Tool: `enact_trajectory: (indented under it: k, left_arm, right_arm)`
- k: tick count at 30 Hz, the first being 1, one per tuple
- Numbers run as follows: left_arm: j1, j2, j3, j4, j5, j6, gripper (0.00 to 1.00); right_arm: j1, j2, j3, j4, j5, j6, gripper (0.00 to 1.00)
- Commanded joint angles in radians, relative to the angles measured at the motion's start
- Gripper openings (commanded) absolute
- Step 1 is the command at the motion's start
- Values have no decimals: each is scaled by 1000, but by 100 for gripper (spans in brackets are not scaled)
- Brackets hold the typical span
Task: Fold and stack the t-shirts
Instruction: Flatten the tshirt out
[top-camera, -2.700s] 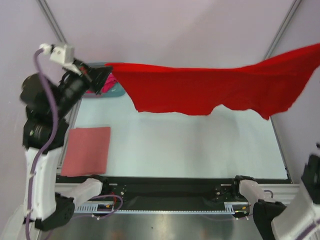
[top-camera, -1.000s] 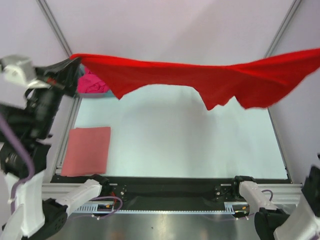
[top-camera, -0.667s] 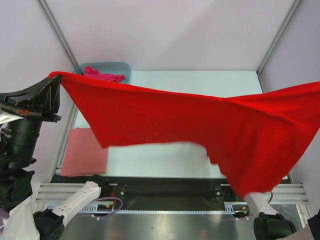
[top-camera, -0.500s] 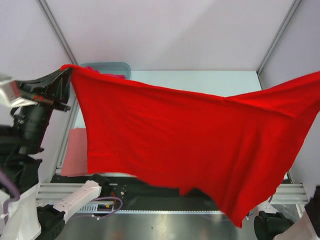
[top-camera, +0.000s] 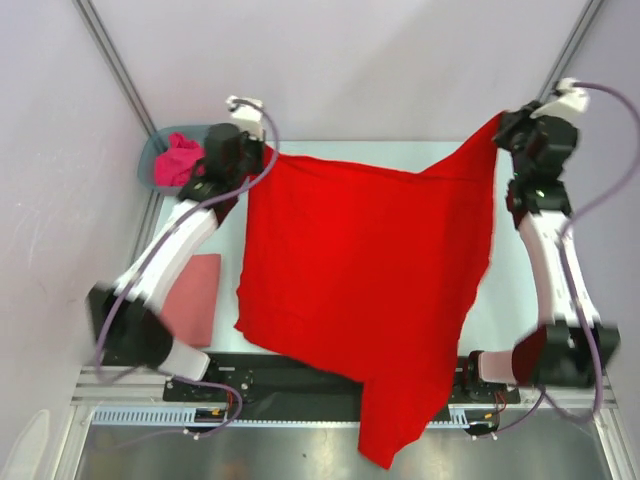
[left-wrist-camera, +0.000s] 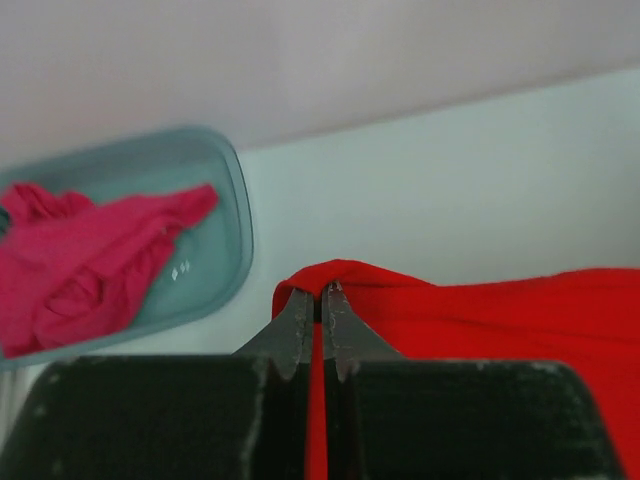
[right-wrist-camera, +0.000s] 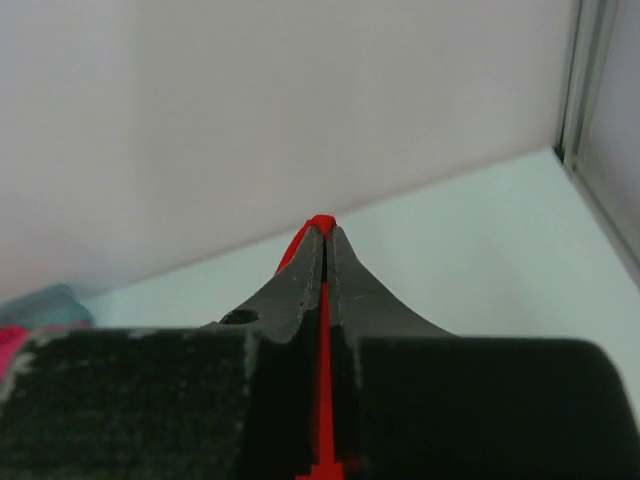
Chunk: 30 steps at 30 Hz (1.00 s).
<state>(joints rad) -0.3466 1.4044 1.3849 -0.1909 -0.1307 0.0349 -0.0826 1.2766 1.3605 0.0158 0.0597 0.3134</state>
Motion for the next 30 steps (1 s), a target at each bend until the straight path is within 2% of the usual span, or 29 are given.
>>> enact_trajectory:
  k: [1,3,4,7,11,15,20,30]
  left_arm:
    - [38,222,101,62,-1,-13,0]
    - [46,344,192,9,5,-16,0]
    - [47,464,276,2,8,-15,0]
    - [55,675,484,-76,20,-15,0]
    - [58,841,663,-159,-3,-12,0]
    - [75,883,703,-182,-1,-13,0]
    - [92,866,643,-171,2,-15,0]
    - [149,740,580,-179,22,-73,1]
  right_arm:
    - [-20,196,-2,220,-30,-23,0]
    - [-25,321,46,248,-50,-16,0]
    - [-28,427,72,250,-79,-11,0]
    - [-23,638,237,205,-106,-14,0]
    - [-8,800,400,121,-130,-30,0]
    - [-2,854,456,88,-136,-37,0]
    - [9,859,454,61,-153,-50,0]
    - [60,730,405,38,-144,-45,0]
